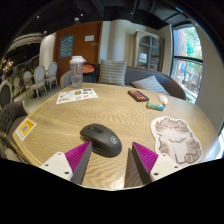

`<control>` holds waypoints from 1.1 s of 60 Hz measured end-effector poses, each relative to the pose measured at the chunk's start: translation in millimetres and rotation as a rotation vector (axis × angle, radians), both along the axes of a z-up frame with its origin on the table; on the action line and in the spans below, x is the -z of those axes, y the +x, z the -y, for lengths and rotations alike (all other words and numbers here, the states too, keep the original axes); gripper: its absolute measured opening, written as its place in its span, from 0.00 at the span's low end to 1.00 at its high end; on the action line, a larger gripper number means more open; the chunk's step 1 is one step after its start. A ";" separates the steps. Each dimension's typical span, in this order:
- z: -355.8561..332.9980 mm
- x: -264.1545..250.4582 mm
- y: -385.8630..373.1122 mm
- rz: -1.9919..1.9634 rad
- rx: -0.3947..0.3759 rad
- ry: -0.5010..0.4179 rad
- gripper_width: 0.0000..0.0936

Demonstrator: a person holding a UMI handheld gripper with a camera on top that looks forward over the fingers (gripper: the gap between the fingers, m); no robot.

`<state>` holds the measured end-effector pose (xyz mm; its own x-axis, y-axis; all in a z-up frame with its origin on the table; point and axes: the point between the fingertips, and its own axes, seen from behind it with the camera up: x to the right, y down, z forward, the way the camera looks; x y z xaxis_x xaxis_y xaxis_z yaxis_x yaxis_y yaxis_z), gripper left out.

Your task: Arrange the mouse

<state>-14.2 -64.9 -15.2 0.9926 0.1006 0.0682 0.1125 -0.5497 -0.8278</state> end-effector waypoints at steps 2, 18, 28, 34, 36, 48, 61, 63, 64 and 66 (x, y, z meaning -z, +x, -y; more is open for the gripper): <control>-11.3 1.2 -2.1 -0.002 -0.008 -0.018 0.89; -92.1 7.9 -2.3 -0.064 0.001 -0.114 0.66; -102.2 4.8 2.2 -0.022 0.020 -0.076 0.50; -104.2 -7.3 0.5 -0.011 0.002 -0.022 0.40; -99.7 -9.4 1.2 -0.030 0.007 -0.038 0.40; -95.4 -89.2 69.1 -0.008 0.064 0.119 0.40; -67.6 -78.9 216.0 0.097 0.254 0.060 0.40; -64.6 -60.6 226.5 0.098 0.257 0.025 0.40; -63.8 -51.4 229.9 0.102 0.256 0.007 0.40; -61.6 -35.3 236.9 0.114 0.254 -0.025 0.40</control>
<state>222.7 -3.3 20.2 0.9722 -0.1478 0.1815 0.0599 -0.5923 -0.8035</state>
